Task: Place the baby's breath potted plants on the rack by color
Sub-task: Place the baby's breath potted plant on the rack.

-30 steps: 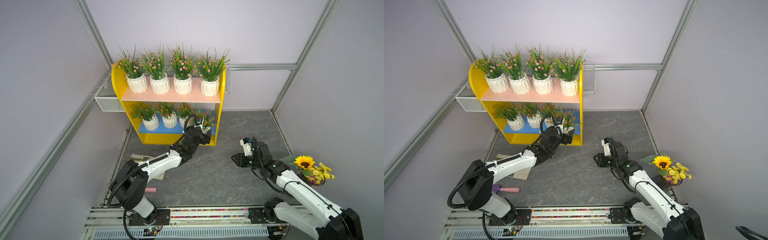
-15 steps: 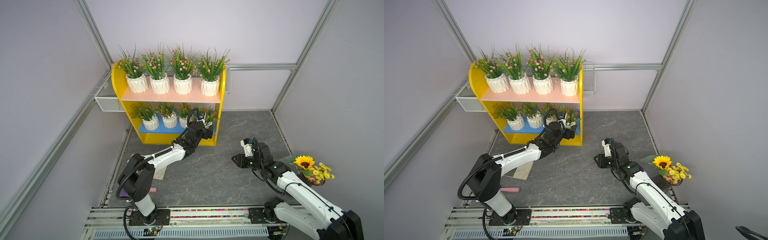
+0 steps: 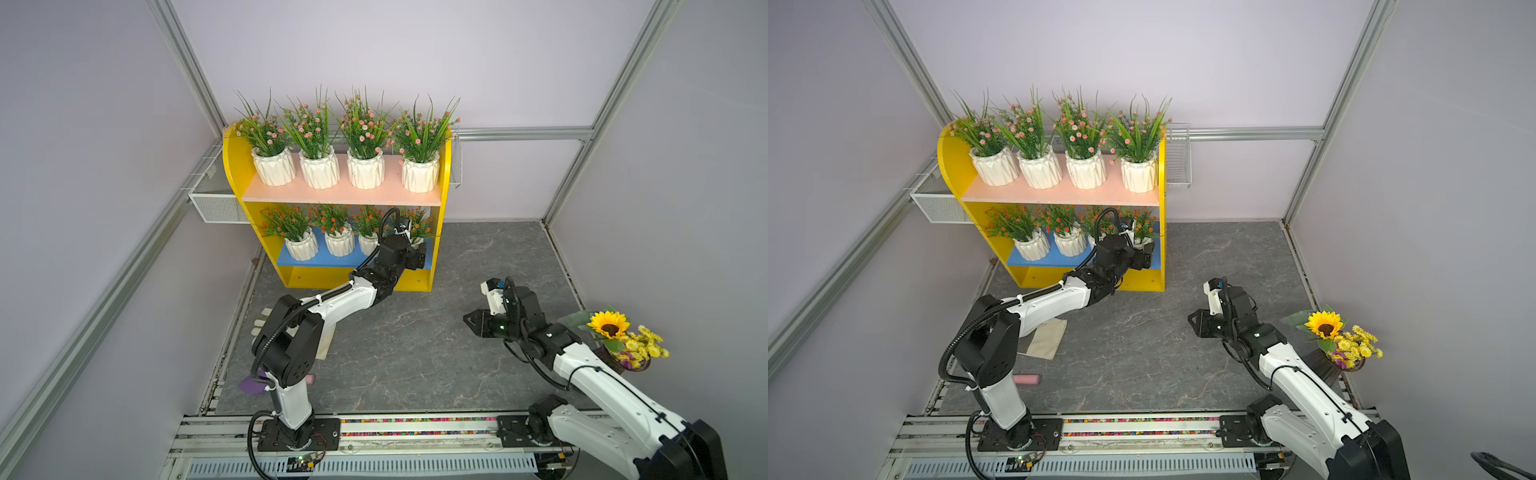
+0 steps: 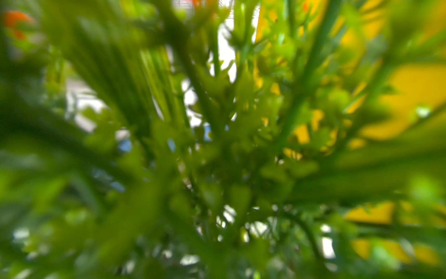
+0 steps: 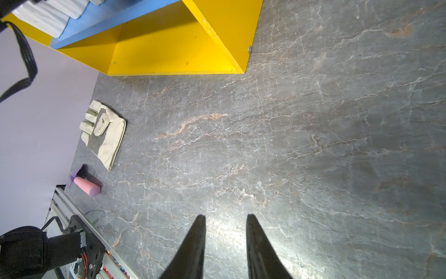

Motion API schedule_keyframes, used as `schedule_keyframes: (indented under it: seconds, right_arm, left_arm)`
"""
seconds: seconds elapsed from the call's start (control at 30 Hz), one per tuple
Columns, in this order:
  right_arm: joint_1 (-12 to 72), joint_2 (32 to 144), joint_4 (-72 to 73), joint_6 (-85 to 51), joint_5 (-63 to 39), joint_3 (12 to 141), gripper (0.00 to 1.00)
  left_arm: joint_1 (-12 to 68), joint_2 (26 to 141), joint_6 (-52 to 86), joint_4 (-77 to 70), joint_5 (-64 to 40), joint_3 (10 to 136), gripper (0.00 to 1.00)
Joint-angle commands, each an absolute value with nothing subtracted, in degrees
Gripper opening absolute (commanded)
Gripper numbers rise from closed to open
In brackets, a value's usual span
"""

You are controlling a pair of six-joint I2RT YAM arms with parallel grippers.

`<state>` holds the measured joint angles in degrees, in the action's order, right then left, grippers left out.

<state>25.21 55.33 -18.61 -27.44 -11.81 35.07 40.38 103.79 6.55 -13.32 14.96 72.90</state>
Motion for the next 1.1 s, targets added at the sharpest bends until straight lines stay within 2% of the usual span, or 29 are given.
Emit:
schedule_keyframes:
  seconds: [0.0, 0.17, 0.33, 0.5, 0.63, 0.7, 0.8, 1.07]
  right_arm:
    - [24.9, 54.8, -17.9, -27.9, -12.1, 34.0, 0.32]
    - [24.9, 54.7, -17.8, -27.9, -12.0, 33.8, 0.32]
    - [24.9, 55.2, -17.6, -27.8, -11.8, 33.7, 0.32]
    - [24.9, 55.7, -17.2, -27.8, -11.8, 33.7, 0.32]
    - [24.9, 55.9, -17.1, -27.9, -11.9, 33.7, 0.33]
    - [25.0, 55.7, -17.2, -27.8, -11.9, 33.7, 0.33]
    - [24.9, 55.1, -17.4, -27.8, -11.8, 33.6, 0.37]
    - [24.9, 55.0, -17.5, -27.8, -11.3, 33.4, 0.38]
  left_arm:
    - [39.7, 104.6, 7.5, -16.4, 15.0, 77.2, 0.44]
    - [39.3, 106.6, 8.0, -15.5, 14.7, 79.2, 0.44]
    - [39.2, 107.4, 8.3, -14.7, 15.0, 80.0, 0.5]
    - [39.2, 107.1, 9.4, -15.2, 14.1, 79.4, 0.68]
    - [39.3, 107.4, 9.6, -14.2, 14.7, 79.9, 0.94]
    - [39.2, 107.2, 9.5, -14.3, 15.1, 79.7, 1.0]
    - [39.2, 106.9, 9.5, -14.2, 15.1, 79.6, 1.0]
    - [39.2, 103.6, 10.7, -14.4, 15.5, 76.8, 1.0]
